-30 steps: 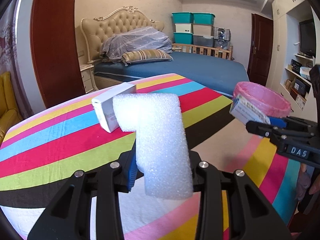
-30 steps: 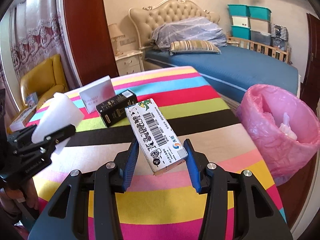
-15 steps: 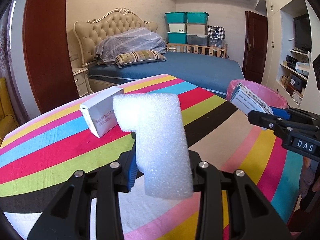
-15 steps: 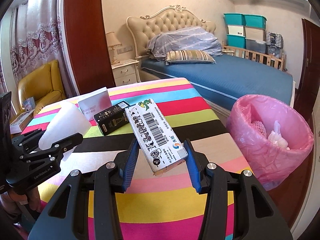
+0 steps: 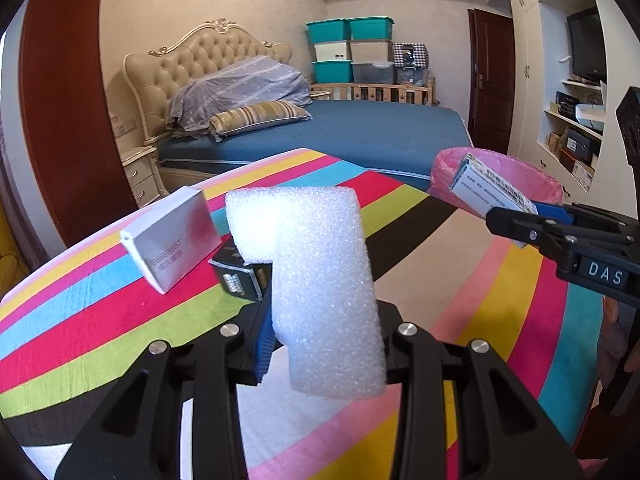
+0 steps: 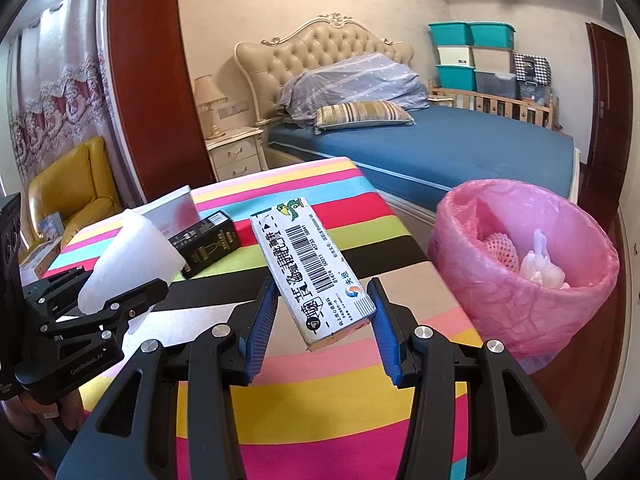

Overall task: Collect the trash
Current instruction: 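Lift and carry the foam block and card box with both tools over the wastebasket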

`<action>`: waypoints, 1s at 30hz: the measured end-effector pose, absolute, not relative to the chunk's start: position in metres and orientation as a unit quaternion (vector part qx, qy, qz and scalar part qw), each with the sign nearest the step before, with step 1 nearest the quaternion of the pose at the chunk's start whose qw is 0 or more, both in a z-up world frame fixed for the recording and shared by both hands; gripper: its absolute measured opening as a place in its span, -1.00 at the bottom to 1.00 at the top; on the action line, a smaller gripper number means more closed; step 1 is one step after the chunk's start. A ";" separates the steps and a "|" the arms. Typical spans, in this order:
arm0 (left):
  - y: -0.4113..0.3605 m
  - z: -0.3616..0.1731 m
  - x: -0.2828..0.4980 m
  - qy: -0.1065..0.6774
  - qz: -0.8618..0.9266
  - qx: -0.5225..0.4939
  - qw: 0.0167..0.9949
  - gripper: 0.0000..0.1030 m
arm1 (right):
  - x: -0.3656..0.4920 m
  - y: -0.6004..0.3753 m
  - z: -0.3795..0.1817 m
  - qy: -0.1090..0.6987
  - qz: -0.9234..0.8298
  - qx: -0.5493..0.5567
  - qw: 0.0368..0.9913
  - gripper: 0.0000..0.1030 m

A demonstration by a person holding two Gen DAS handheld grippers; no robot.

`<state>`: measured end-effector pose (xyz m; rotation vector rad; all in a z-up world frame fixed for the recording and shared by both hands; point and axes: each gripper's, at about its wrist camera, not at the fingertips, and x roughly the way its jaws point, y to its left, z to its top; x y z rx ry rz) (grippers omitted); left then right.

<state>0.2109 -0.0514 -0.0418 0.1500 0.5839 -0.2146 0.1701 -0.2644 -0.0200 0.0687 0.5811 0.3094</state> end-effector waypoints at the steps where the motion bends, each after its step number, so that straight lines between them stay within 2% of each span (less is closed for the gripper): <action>1: -0.054 -0.042 0.212 0.287 -0.108 0.076 0.949 -0.30 | 0.171 -0.267 -0.020 0.285 0.149 0.035 0.946 -0.13; 14: -0.116 -0.037 0.240 0.280 -0.186 0.097 0.937 -0.30 | 0.176 -0.342 -0.020 0.273 0.066 0.070 0.957 -0.13; 30: -0.219 -0.002 0.310 0.250 -0.292 0.099 0.918 -0.30 | 0.202 -0.433 -0.008 0.255 -0.028 0.079 0.963 -0.12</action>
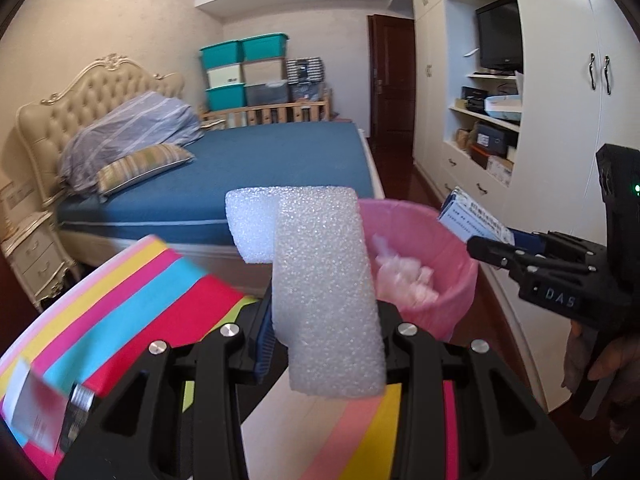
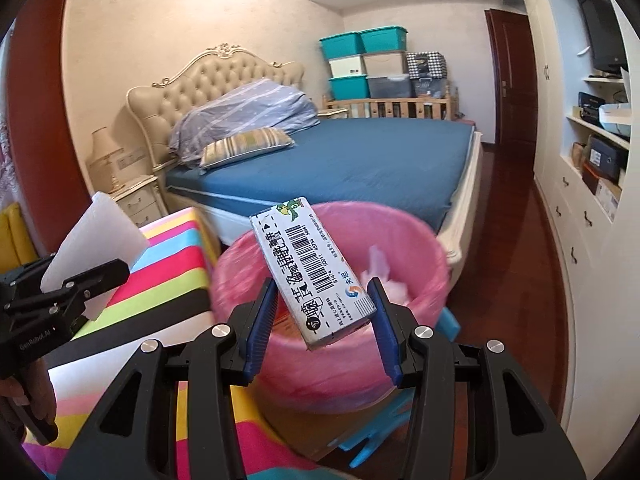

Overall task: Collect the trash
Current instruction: 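Lift and carry the foam block and card box with both tools over the wastebasket, then open the left tool to drop the foam block while the right tool drops the card box, then move both open tools back toward the white box and black box on the table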

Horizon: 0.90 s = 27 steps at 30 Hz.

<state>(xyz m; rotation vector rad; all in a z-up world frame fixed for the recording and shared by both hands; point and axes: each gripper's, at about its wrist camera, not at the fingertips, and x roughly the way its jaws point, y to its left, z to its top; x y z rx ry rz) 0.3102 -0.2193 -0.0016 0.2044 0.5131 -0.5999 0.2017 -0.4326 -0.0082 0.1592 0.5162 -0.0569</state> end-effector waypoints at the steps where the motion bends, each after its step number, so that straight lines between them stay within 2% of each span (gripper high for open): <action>1: -0.227 0.000 0.315 0.249 -0.297 0.099 0.916 -0.30 | 0.205 -0.436 -0.007 0.254 -0.029 0.078 0.964 -0.12; 11: -0.281 0.000 0.362 0.264 -0.334 0.067 0.903 -0.30 | 0.243 -0.469 -0.004 0.251 -0.027 0.076 0.965 -0.11; 15: -0.296 -0.001 0.378 0.265 -0.343 0.063 0.899 -0.27 | 0.258 -0.479 -0.001 0.239 -0.022 0.070 0.968 -0.05; 16: -0.298 -0.001 0.380 0.264 -0.339 0.064 0.901 -0.06 | 0.261 -0.483 0.000 0.231 -0.023 0.068 0.970 0.05; 17: -0.299 -0.001 0.382 0.260 -0.331 0.062 0.905 0.26 | 0.264 -0.486 0.001 0.226 -0.029 0.068 0.971 0.31; 18: -0.295 -0.001 0.381 0.254 -0.321 0.056 0.911 0.38 | 0.265 -0.490 0.002 0.224 -0.034 0.072 0.971 0.39; 19: -0.291 -0.001 0.380 0.250 -0.313 0.053 0.915 0.49 | 0.264 -0.493 0.003 0.224 -0.036 0.078 0.971 0.39; 25: -0.249 0.004 0.359 0.215 -0.246 0.077 0.942 0.91 | 0.240 -0.498 0.002 0.221 -0.041 0.092 0.970 0.39; 27: -0.233 0.005 0.350 0.207 -0.230 0.083 0.947 0.91 | 0.231 -0.497 -0.001 0.226 -0.040 0.099 0.968 0.39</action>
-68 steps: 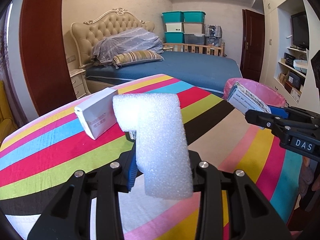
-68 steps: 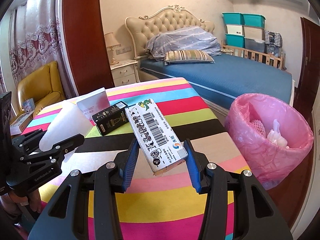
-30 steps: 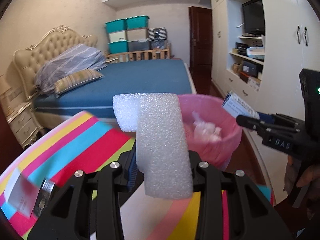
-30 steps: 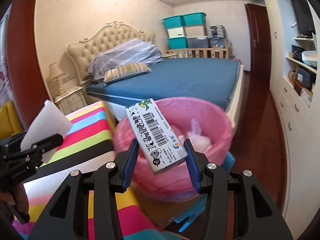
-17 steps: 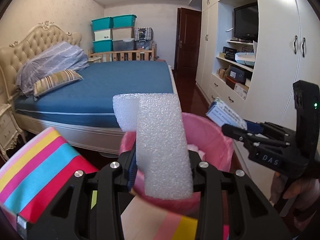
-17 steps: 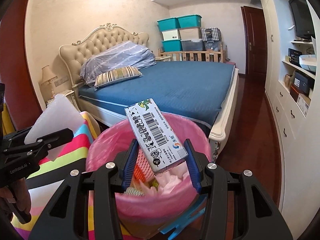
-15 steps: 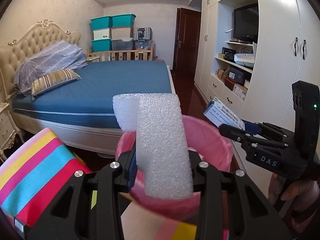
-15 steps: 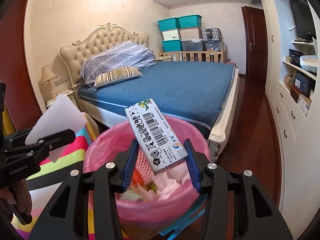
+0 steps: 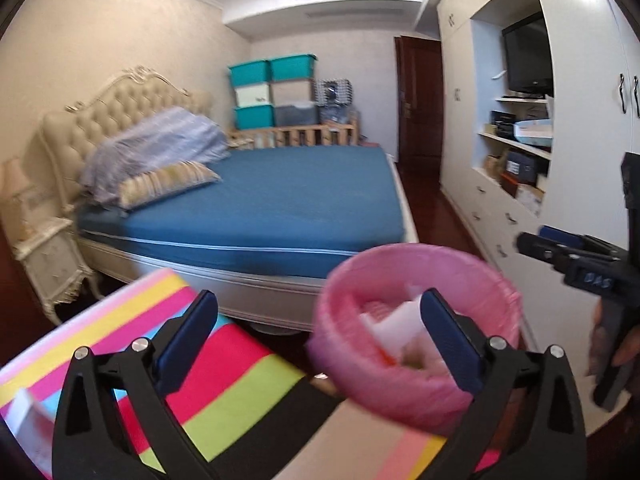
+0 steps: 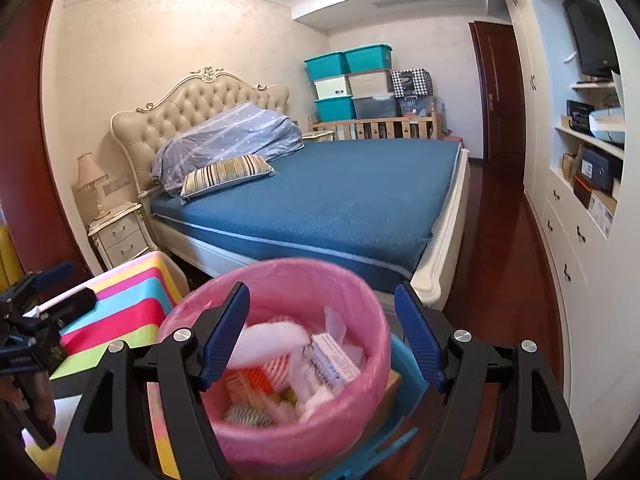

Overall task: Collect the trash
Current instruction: 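Move both open tools back toward the white box and black box on the table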

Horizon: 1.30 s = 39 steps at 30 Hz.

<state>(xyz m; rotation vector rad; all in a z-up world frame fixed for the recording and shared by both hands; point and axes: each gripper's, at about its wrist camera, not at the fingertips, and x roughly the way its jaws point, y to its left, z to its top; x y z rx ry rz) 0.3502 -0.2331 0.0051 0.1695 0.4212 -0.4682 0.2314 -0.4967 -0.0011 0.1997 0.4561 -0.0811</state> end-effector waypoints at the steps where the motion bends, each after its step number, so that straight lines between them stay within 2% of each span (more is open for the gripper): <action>1: -0.225 0.005 0.346 0.207 -0.225 0.085 0.948 0.91 | 0.226 -0.495 -0.003 0.229 -0.040 0.103 0.967 0.39; 15: -0.127 -0.012 0.258 0.219 -0.165 0.090 0.957 0.91 | 0.189 -0.421 -0.008 0.257 0.015 0.108 0.960 0.44; 23: -0.056 -0.023 0.225 0.234 -0.105 0.089 0.962 0.91 | 0.192 -0.350 -0.028 0.305 0.067 0.112 0.943 0.48; 32: 0.039 -0.019 0.218 0.232 -0.006 0.070 0.970 0.91 | 0.203 -0.244 -0.038 0.343 0.127 0.083 0.927 0.48; 39: 0.109 -0.024 0.234 0.244 0.019 0.067 0.967 0.91 | 0.206 -0.161 -0.040 0.351 0.115 0.043 0.928 0.58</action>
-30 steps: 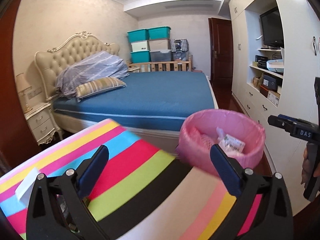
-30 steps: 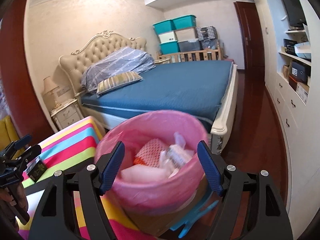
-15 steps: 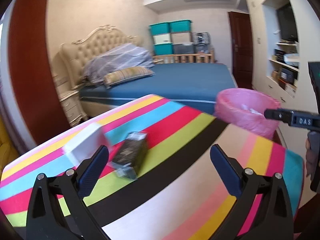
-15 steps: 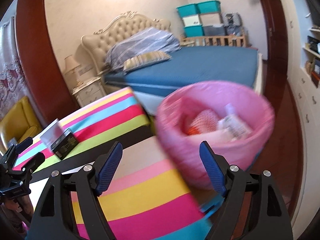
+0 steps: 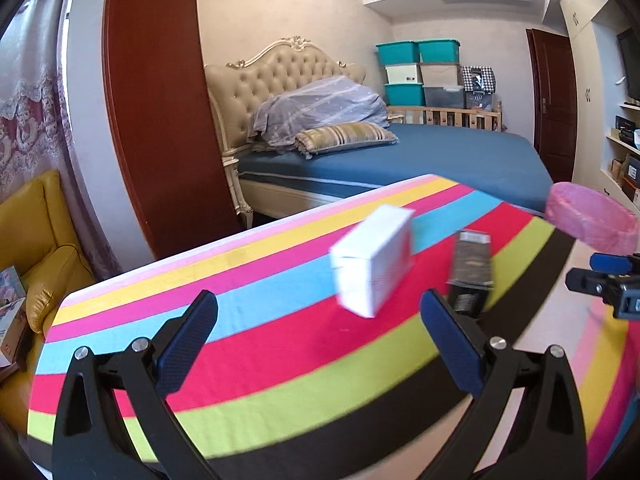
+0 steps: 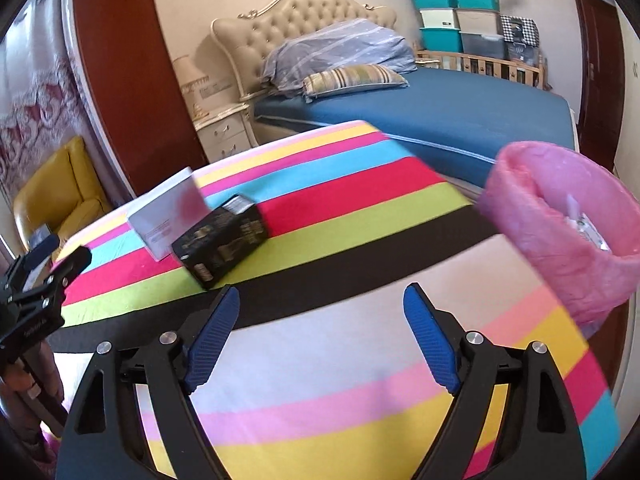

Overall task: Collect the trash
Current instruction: 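Move both open tools back toward the white box and black box on the table, then grasp the black box with the right tool while the left tool grasps the white box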

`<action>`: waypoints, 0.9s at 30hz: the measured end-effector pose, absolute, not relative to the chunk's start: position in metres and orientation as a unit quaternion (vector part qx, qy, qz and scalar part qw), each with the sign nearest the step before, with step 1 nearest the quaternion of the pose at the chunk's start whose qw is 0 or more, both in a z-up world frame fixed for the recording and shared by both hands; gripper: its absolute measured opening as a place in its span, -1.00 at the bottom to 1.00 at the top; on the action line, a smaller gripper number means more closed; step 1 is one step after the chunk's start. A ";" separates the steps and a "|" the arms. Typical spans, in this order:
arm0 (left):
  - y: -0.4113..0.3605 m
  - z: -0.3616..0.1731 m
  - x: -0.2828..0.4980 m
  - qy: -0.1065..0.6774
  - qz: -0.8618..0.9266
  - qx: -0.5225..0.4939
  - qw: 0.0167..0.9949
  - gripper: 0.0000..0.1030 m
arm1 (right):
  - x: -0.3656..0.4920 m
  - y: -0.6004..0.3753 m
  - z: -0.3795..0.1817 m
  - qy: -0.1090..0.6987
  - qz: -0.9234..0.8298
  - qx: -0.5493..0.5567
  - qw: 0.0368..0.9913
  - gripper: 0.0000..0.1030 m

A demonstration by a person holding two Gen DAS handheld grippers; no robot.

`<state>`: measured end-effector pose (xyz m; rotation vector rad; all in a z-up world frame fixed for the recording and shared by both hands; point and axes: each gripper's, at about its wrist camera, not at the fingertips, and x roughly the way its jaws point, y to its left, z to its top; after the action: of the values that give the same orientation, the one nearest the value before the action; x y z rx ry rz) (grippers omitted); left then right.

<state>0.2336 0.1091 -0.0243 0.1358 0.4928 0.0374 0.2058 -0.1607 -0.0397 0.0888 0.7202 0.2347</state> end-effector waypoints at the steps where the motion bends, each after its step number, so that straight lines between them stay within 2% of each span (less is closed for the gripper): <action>1: 0.118 -0.025 0.238 0.246 0.011 0.066 0.967 0.91 | 0.206 -0.154 -0.040 0.353 0.111 0.039 0.928 0.59; 12: 0.185 -0.029 0.251 0.256 -0.014 0.011 0.967 0.91 | 0.228 -0.068 -0.038 0.363 0.073 -0.008 0.929 0.62; 27: 0.198 -0.031 0.248 0.254 -0.013 -0.041 0.966 0.91 | 0.281 -0.042 -0.052 0.397 0.015 -0.023 0.917 0.61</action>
<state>0.2483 0.1984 -0.0307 -0.0833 0.5139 -0.0263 0.2809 -0.0423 -0.0523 -0.0478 0.8172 0.0302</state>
